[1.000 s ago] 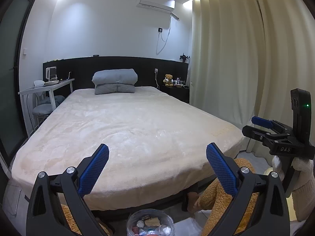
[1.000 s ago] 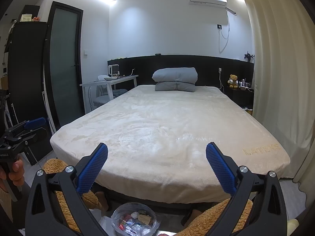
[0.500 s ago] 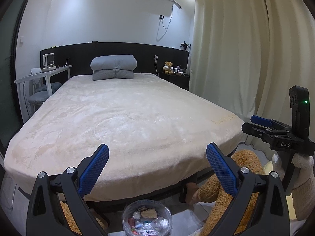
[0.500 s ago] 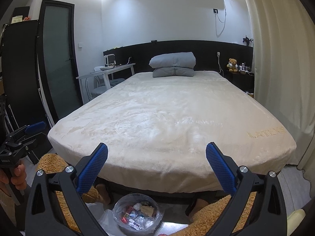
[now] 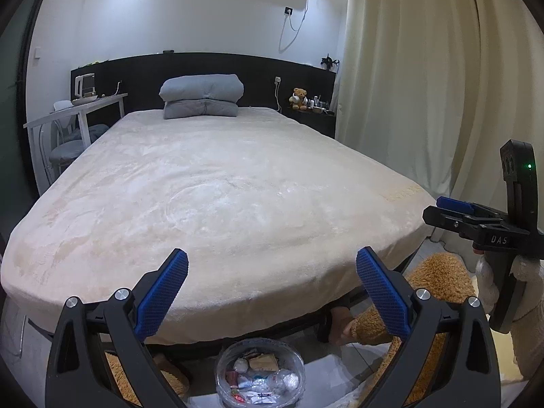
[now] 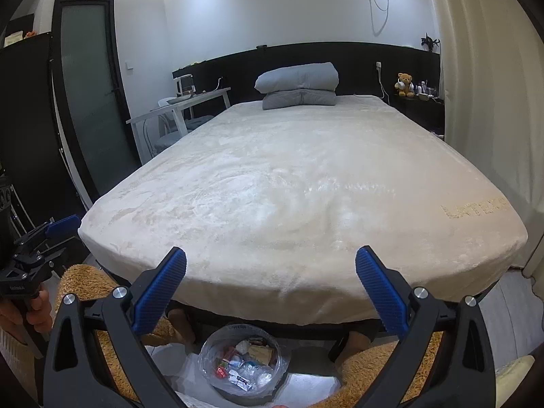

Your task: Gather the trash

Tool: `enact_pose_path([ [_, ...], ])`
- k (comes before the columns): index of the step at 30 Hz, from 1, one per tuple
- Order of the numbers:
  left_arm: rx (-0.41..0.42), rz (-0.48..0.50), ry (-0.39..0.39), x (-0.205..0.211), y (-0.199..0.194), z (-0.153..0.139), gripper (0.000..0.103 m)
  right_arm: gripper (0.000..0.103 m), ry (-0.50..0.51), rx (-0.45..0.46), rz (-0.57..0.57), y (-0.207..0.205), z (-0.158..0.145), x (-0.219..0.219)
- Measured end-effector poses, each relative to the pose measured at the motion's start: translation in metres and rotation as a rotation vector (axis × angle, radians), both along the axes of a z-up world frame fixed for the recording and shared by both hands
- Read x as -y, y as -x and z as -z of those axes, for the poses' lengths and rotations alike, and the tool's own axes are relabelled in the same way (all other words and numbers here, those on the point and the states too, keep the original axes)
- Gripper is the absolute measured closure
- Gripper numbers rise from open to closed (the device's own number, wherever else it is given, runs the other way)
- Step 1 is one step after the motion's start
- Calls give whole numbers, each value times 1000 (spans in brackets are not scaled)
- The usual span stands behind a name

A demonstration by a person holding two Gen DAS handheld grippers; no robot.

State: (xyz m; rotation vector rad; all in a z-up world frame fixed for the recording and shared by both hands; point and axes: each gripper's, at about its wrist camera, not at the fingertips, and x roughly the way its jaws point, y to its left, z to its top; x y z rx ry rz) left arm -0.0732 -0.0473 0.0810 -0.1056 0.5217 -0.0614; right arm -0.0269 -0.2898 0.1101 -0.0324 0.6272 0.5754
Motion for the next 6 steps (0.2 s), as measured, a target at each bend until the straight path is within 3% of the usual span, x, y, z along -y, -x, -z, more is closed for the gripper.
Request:
enact_pose_path([
  [6,-31,-49,45,-21,-23,7,6,5,17,-21,-10,-30,5,-15],
])
